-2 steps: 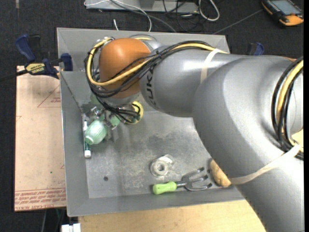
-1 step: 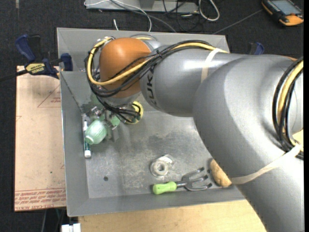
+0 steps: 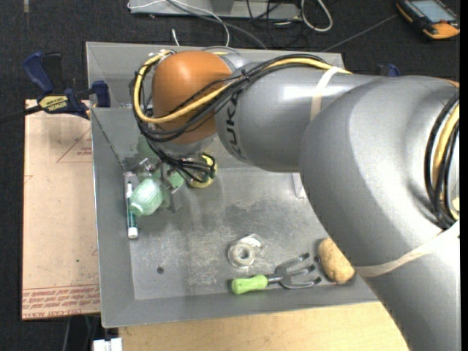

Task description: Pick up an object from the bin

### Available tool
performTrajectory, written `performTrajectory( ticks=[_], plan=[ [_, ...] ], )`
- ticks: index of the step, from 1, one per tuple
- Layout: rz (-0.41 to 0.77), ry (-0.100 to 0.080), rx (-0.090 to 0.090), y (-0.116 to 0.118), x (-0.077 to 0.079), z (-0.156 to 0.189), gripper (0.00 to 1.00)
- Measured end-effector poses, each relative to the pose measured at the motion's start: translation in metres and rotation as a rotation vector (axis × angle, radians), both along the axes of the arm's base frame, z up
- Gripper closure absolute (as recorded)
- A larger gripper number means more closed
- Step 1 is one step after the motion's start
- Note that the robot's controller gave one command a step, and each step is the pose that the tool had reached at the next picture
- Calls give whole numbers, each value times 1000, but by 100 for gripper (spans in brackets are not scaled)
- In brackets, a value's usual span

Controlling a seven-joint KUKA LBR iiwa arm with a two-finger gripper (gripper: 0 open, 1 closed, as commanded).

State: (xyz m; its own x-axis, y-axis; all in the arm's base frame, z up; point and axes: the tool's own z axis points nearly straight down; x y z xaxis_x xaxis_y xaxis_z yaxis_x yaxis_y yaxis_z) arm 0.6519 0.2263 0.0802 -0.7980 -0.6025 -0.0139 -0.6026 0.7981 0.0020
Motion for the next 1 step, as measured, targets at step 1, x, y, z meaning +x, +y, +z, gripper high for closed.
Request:
performTrajectory(
  ticks=[1],
  plan=[
    [0, 0, 1, 1, 0, 45, 100]
  ],
)
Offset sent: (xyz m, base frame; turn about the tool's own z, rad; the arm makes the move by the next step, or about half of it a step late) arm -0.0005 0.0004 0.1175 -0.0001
